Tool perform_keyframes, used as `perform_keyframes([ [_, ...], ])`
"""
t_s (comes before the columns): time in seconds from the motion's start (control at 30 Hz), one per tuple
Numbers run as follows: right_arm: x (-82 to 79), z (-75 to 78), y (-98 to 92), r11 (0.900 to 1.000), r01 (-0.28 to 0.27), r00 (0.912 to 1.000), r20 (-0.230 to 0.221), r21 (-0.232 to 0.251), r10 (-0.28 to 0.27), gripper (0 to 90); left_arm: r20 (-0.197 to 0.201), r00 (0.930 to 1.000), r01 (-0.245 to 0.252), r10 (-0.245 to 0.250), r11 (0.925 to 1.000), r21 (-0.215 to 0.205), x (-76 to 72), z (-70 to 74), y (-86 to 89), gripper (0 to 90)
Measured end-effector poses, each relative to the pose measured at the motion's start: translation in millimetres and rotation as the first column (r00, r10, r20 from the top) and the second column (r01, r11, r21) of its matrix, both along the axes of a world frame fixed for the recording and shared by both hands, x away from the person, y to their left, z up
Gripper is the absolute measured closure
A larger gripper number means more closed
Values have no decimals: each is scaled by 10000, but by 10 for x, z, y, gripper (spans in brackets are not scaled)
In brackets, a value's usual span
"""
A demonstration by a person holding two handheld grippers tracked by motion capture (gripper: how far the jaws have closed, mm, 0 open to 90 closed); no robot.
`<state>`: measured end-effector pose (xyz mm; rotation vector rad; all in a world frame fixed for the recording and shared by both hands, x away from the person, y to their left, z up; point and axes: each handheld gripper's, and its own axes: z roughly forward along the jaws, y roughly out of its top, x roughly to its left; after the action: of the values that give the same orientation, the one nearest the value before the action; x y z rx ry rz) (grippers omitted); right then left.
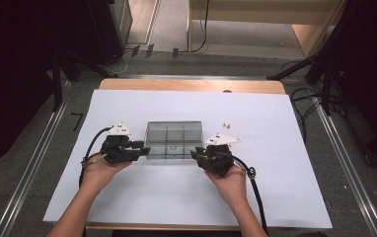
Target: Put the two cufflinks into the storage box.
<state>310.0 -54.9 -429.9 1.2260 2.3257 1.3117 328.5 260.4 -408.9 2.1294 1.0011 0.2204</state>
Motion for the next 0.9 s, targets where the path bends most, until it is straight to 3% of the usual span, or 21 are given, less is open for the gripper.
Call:
perform_keyframes([
  [0.5, 70, 135, -74, 9994, -113, 9999, 111, -336, 117, 716, 352, 9987, -372, 361, 9988, 304, 28, 130, -35, 534],
  [0.9, 304, 361, -153, 9980, -47, 9999, 125, -635, 55, 675, 535, 9973, -518, 508, 9985, 182, 196, 300, -20, 526],
])
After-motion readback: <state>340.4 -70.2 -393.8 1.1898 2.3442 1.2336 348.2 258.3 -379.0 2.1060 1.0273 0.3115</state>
